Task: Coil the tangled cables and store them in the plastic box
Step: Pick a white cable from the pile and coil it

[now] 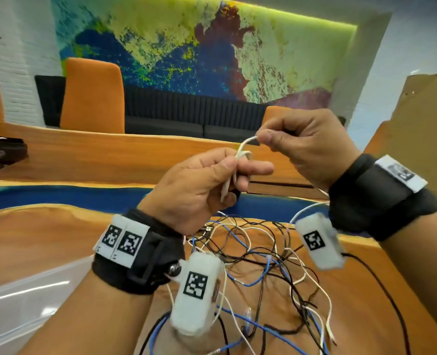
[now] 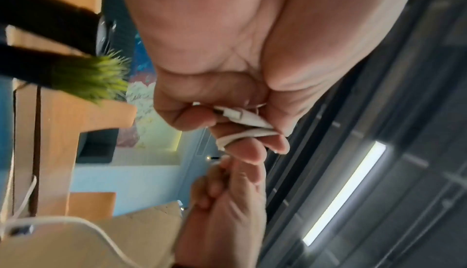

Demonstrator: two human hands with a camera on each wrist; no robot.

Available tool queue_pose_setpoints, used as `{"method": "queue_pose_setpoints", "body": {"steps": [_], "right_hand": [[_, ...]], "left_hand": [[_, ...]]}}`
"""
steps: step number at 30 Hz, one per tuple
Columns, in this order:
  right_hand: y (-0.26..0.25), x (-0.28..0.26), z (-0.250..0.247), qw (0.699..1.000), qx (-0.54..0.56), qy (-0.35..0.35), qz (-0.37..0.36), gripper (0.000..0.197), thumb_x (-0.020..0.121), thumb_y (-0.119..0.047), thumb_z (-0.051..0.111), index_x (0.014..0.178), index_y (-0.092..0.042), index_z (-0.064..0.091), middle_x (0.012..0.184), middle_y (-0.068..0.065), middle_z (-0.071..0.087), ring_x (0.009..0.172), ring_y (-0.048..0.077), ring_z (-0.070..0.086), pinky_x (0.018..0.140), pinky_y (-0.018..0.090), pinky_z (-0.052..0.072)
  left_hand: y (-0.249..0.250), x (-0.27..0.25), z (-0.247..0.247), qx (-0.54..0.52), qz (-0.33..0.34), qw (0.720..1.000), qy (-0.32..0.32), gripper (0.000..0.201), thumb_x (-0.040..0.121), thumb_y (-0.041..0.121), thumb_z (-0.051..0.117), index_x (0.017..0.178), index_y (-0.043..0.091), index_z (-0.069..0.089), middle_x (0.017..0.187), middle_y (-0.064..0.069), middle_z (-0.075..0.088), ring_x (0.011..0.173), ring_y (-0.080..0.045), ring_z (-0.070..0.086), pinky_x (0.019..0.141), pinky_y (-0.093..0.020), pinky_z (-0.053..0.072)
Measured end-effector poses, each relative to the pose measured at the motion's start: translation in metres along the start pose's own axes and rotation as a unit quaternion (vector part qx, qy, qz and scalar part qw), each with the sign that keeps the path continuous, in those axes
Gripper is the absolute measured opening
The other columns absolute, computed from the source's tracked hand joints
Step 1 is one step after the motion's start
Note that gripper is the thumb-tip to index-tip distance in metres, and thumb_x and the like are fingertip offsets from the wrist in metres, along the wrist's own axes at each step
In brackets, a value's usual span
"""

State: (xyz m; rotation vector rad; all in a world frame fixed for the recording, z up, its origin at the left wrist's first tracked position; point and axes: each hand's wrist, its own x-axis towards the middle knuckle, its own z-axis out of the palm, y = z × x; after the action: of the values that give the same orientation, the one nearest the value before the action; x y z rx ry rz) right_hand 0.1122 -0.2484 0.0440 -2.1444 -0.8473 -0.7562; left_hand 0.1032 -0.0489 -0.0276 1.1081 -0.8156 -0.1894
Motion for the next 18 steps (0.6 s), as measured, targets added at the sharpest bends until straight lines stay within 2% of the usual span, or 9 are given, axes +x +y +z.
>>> {"method": "queue_pose_setpoints", "body": {"steps": [2, 4, 6, 8, 10, 11, 12, 14, 18], "right_hand": [[0.007, -0.007, 0.012, 0.999, -0.006, -0.028, 0.033, 0.011, 0.092, -0.011, 0.063, 0.086, -0.012, 0.072, 0.069, -0.009, 0.061, 0.063, -0.002, 0.053, 0.062, 0.013, 0.043], [0.008, -0.018, 0.027, 0.993, -0.036, -0.105, 0.049, 0.013, 0.094, -0.013, 0.061, 0.089, -0.015, 0.073, 0.07, -0.007, 0.062, 0.063, 0.001, 0.053, 0.062, 0.014, 0.044], [0.003, -0.026, 0.036, 0.978, -0.095, -0.182, 0.034, 0.013, 0.095, -0.021, 0.06, 0.092, -0.019, 0.073, 0.074, -0.006, 0.066, 0.068, 0.005, 0.058, 0.066, 0.022, 0.049], [-0.008, -0.028, 0.037, 0.964, -0.166, -0.206, -0.004, 0.017, 0.093, -0.031, 0.06, 0.084, -0.021, 0.07, 0.071, -0.006, 0.062, 0.068, 0.009, 0.057, 0.063, 0.029, 0.048], [-0.02, -0.025, 0.031, 0.969, -0.175, -0.169, -0.043, 0.021, 0.089, -0.033, 0.061, 0.075, -0.019, 0.068, 0.064, -0.008, 0.058, 0.063, 0.009, 0.054, 0.054, 0.024, 0.043], [-0.025, -0.022, 0.027, 0.975, -0.16, -0.142, -0.058, 0.018, 0.087, -0.031, 0.064, 0.075, -0.02, 0.069, 0.063, -0.01, 0.058, 0.061, 0.007, 0.054, 0.053, 0.019, 0.041], [-0.028, -0.019, 0.023, 0.981, -0.142, -0.116, -0.071, 0.013, 0.086, -0.028, 0.066, 0.076, -0.02, 0.07, 0.064, -0.012, 0.059, 0.062, 0.005, 0.056, 0.054, 0.016, 0.04], [-0.028, -0.015, 0.017, 0.987, -0.115, -0.062, -0.091, 0.008, 0.084, -0.025, 0.07, 0.08, -0.018, 0.072, 0.069, -0.011, 0.064, 0.066, 0.007, 0.06, 0.058, 0.018, 0.044], [-0.001, -0.015, 0.019, 0.996, -0.033, 0.037, -0.068, 0.006, 0.087, -0.015, 0.071, 0.084, -0.01, 0.072, 0.076, -0.003, 0.068, 0.07, 0.006, 0.063, 0.063, 0.019, 0.048]], "left_hand": [[-0.002, 0.0, -0.003, -0.089, 0.022, 0.996, 0.011, 0.03, 0.097, 0.024, 0.045, 0.086, 0.022, 0.073, 0.122, -0.009, 0.07, 0.082, -0.007, 0.058, 0.066, -0.026, 0.036], [-0.001, 0.001, -0.003, -0.127, 0.044, 0.99, 0.038, 0.027, 0.097, 0.025, 0.044, 0.088, 0.02, 0.07, 0.128, -0.008, 0.068, 0.085, -0.007, 0.061, 0.066, -0.024, 0.04], [0.003, 0.002, -0.008, -0.054, 0.07, 0.992, 0.093, 0.021, 0.097, 0.025, 0.046, 0.094, 0.016, 0.065, 0.127, -0.005, 0.069, 0.089, -0.009, 0.065, 0.067, -0.023, 0.045], [0.004, 0.002, -0.015, 0.14, 0.105, 0.977, 0.119, 0.02, 0.099, 0.024, 0.048, 0.099, 0.012, 0.064, 0.125, 0.0, 0.07, 0.101, -0.011, 0.067, 0.077, -0.023, 0.052], [0.004, -0.001, -0.018, 0.317, 0.114, 0.938, 0.083, 0.023, 0.099, 0.025, 0.047, 0.099, 0.01, 0.065, 0.116, 0.004, 0.072, 0.107, -0.005, 0.065, 0.089, -0.025, 0.052], [0.005, -0.003, -0.018, 0.368, 0.108, 0.921, 0.067, 0.024, 0.099, 0.026, 0.047, 0.098, 0.01, 0.065, 0.104, 0.004, 0.072, 0.098, -0.002, 0.065, 0.085, -0.025, 0.051], [0.006, -0.004, -0.018, 0.388, 0.101, 0.914, 0.059, 0.024, 0.099, 0.028, 0.047, 0.096, 0.01, 0.064, 0.091, 0.001, 0.07, 0.083, -0.005, 0.062, 0.077, -0.023, 0.049], [0.006, -0.003, -0.017, 0.354, 0.078, 0.93, 0.051, 0.026, 0.1, 0.028, 0.046, 0.096, 0.009, 0.064, 0.079, -0.003, 0.062, 0.067, -0.007, 0.05, 0.064, -0.019, 0.041], [-0.002, 0.0, -0.016, 0.169, -0.009, 0.985, 0.04, 0.027, 0.097, 0.026, 0.045, 0.101, 0.011, 0.067, 0.086, -0.002, 0.066, 0.072, -0.019, 0.04, 0.063, -0.03, 0.029]]}}
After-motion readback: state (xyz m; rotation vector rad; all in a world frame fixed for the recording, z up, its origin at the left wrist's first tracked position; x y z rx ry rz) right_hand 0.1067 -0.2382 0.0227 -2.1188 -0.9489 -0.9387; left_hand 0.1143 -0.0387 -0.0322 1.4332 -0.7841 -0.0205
